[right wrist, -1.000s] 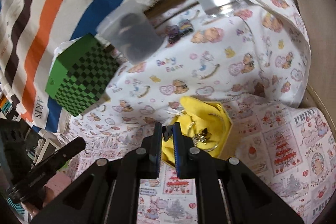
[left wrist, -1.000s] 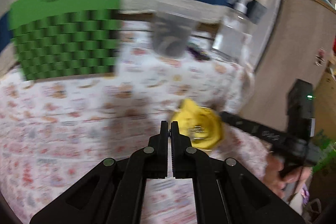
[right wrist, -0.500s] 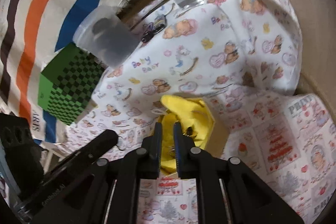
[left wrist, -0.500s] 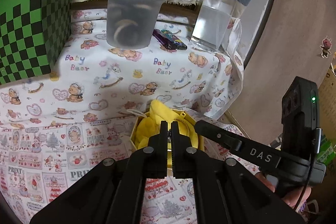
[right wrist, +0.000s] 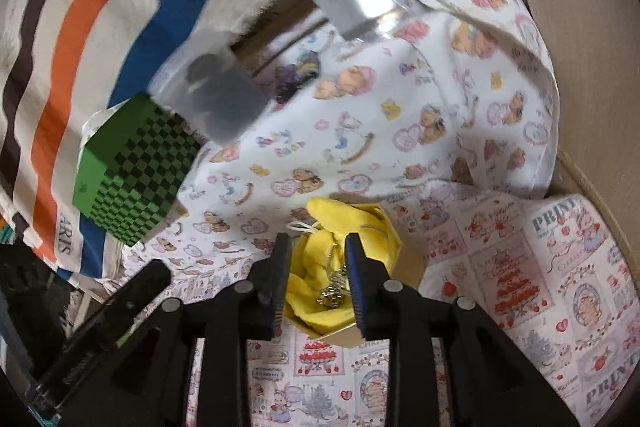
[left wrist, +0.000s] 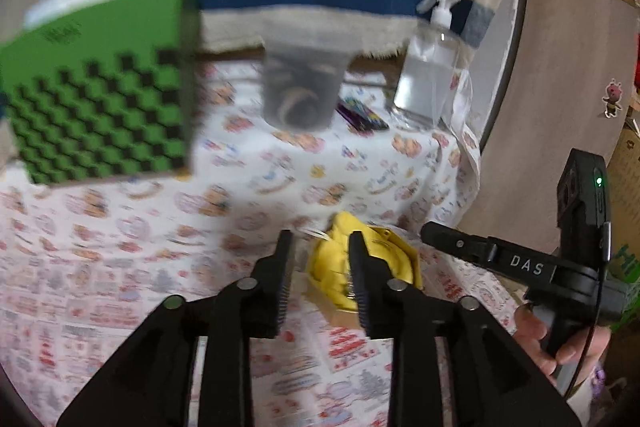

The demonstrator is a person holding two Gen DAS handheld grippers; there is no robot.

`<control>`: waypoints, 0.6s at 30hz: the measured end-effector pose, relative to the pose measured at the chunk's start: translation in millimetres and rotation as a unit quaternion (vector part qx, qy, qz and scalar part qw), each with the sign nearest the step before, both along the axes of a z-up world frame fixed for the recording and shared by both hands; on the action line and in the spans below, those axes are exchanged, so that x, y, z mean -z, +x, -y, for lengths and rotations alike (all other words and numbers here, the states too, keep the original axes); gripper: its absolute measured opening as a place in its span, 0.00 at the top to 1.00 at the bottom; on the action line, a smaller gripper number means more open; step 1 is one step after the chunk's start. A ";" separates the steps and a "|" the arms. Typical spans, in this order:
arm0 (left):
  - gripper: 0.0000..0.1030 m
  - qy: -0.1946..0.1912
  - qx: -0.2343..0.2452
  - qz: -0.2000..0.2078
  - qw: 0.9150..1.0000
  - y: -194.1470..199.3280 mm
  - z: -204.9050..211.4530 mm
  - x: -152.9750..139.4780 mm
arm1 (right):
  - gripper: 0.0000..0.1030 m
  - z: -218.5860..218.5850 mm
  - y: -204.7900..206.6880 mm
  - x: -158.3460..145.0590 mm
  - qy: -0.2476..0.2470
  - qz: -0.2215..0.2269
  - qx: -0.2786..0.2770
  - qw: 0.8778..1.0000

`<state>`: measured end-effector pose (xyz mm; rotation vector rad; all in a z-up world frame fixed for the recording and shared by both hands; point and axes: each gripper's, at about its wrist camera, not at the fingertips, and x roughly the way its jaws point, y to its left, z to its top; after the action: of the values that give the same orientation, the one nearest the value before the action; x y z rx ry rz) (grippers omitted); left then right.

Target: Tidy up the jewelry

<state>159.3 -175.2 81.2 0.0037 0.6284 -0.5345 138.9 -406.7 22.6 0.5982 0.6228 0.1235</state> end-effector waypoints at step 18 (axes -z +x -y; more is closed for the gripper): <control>0.00 0.016 -0.100 0.165 0.981 -78.8 -94.7 -27.9 | 0.00 -100.8 -56.4 -51.4 -0.211 0.147 -0.033 0.966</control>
<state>80.6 -80.5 109.1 0.0582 0.3081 -0.3191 82.5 -305.9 74.0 0.1409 0.3638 0.1342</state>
